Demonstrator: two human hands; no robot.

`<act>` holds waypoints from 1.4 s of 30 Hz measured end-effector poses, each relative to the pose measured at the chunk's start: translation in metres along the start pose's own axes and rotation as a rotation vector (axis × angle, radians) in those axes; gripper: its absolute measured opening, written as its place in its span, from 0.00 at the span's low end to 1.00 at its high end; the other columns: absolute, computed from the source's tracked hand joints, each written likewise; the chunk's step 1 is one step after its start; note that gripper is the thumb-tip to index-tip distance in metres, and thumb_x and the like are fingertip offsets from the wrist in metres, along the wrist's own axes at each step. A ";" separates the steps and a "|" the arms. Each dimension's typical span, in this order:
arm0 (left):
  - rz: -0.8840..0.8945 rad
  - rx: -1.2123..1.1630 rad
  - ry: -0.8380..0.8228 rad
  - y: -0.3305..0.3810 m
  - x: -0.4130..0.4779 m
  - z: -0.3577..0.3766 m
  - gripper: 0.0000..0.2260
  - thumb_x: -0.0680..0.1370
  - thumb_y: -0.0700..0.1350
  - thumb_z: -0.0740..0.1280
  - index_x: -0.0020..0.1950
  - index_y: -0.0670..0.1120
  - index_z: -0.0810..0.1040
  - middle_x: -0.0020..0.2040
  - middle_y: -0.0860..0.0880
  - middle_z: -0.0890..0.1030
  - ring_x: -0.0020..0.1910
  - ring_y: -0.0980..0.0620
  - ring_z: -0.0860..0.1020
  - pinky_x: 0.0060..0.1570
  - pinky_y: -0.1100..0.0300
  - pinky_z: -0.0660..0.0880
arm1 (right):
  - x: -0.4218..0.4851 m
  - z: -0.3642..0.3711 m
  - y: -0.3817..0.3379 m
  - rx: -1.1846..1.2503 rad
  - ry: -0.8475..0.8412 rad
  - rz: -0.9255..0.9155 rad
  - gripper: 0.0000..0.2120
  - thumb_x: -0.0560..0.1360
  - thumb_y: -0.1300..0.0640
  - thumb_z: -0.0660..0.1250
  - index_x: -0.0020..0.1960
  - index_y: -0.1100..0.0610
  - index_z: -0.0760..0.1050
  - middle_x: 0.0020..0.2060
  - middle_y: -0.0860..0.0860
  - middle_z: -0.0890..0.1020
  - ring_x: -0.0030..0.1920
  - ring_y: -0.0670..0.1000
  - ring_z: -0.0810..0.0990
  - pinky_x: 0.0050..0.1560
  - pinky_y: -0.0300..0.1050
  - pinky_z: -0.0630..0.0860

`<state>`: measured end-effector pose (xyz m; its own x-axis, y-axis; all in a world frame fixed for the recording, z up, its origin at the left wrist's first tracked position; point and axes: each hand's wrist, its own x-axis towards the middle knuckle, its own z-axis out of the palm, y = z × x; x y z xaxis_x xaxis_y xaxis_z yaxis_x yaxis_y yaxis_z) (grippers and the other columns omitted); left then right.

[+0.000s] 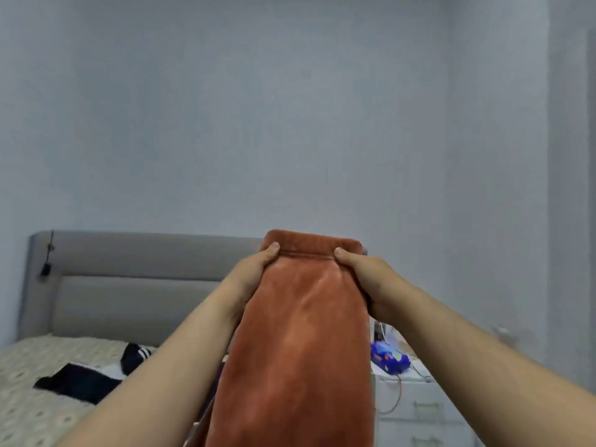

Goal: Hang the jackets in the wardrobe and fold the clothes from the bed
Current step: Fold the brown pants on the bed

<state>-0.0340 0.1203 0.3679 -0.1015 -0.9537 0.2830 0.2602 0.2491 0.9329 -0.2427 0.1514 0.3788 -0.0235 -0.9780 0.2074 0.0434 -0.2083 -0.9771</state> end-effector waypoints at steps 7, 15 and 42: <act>-0.459 0.053 0.141 -0.199 0.016 -0.046 0.11 0.79 0.47 0.66 0.44 0.42 0.83 0.40 0.41 0.85 0.33 0.46 0.83 0.33 0.60 0.79 | 0.062 -0.018 0.216 -0.175 -0.009 0.342 0.11 0.74 0.55 0.72 0.54 0.59 0.82 0.45 0.55 0.87 0.46 0.54 0.86 0.49 0.46 0.82; -0.581 0.450 0.178 -0.353 0.052 -0.093 0.09 0.80 0.51 0.68 0.53 0.47 0.82 0.38 0.51 0.81 0.30 0.53 0.74 0.33 0.63 0.70 | 0.107 -0.034 0.360 -0.439 -0.044 0.462 0.09 0.74 0.49 0.74 0.53 0.50 0.84 0.46 0.49 0.85 0.46 0.50 0.83 0.44 0.43 0.79; -0.324 0.785 0.062 -0.546 0.190 -0.109 0.33 0.73 0.44 0.72 0.77 0.49 0.64 0.74 0.54 0.62 0.68 0.53 0.72 0.67 0.60 0.70 | 0.226 -0.047 0.562 -0.739 -0.365 0.175 0.35 0.75 0.53 0.68 0.78 0.53 0.58 0.68 0.49 0.73 0.69 0.51 0.72 0.71 0.44 0.65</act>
<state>-0.0907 -0.2152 -0.1121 0.0031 -0.9999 -0.0163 -0.5163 -0.0156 0.8562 -0.2701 -0.1862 -0.1260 0.2529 -0.9648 -0.0721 -0.6518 -0.1148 -0.7496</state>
